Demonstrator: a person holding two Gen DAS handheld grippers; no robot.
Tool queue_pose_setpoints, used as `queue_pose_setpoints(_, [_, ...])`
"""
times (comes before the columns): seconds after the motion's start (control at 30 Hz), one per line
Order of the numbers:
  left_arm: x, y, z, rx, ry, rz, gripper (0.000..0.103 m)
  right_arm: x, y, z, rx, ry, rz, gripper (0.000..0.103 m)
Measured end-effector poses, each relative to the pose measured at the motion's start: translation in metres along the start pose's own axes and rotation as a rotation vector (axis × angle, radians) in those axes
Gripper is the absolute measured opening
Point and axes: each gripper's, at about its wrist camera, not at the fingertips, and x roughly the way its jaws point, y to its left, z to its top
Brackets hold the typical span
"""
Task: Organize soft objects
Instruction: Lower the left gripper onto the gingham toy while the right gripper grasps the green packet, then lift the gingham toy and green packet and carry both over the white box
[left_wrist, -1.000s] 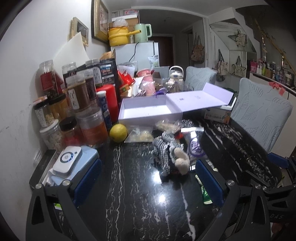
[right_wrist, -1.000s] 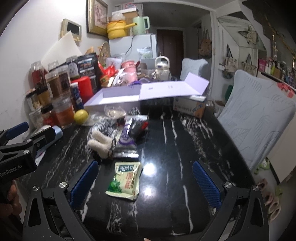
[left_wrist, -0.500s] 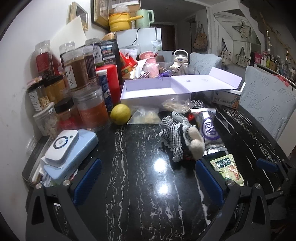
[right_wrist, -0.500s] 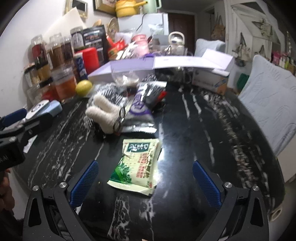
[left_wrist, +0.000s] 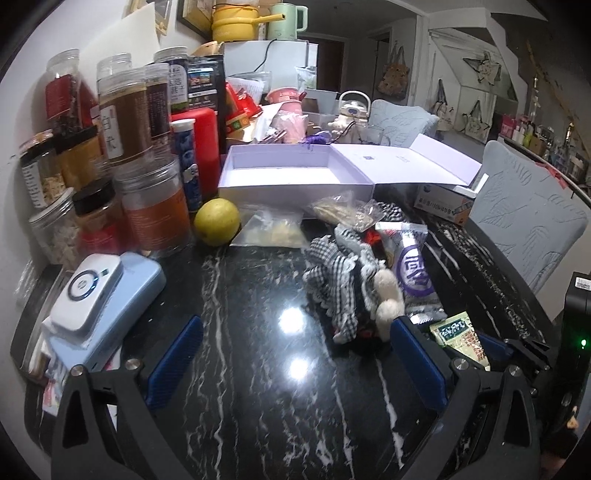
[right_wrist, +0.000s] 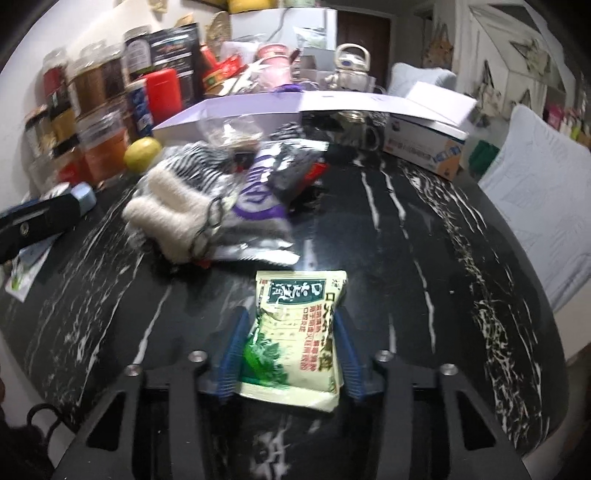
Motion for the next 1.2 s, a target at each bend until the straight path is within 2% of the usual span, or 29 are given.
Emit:
queue_pose_setpoints(0.13, [0.009,-0.003,0.008,0.01,0.006,-0.025,0.103,-0.004,-0.016,0.004,0.034,-0.003,0.054,0.035])
queue_pose_setpoints(0.37, [0.039,-0.009,0.026,0.002,0.042,-0.076,0.103,-0.014,-0.037,0.025,0.057,-0.045,0.051,0.035])
queue_pose_setpoints(0.5, [0.058,-0.014,0.035,-0.007,0.075,-0.107,0.103,-0.01,-0.047,0.032,0.067,-0.036,0.043,0.035])
queue_pose_setpoints(0.8, [0.099,-0.028,0.04,0.035,0.152,-0.092,0.101,0.003,-0.074,0.037,0.121,-0.014,0.03,0.035])
queue_pose_setpoints(0.9, [0.107,-0.027,0.037,0.039,0.184,-0.099,0.093,0.005,-0.078,0.038,0.135,-0.01,0.033,0.035])
queue_pose_setpoints(0.97, [0.108,-0.026,0.035,0.03,0.191,-0.146,0.081,0.007,-0.079,0.038,0.14,-0.008,0.034,0.035])
queue_pose_setpoints(1.0, [0.108,-0.026,0.034,0.027,0.186,-0.176,0.068,0.008,-0.08,0.039,0.141,-0.007,0.035,0.035])
queue_pose_setpoints(1.03, [0.107,-0.026,0.034,0.025,0.184,-0.197,0.064,0.009,-0.08,0.039,0.142,-0.006,0.036,0.035])
queue_pose_setpoints(1.2, [0.098,-0.028,0.034,0.055,0.155,-0.204,0.046,0.011,-0.082,0.04,0.153,-0.005,0.035,0.035])
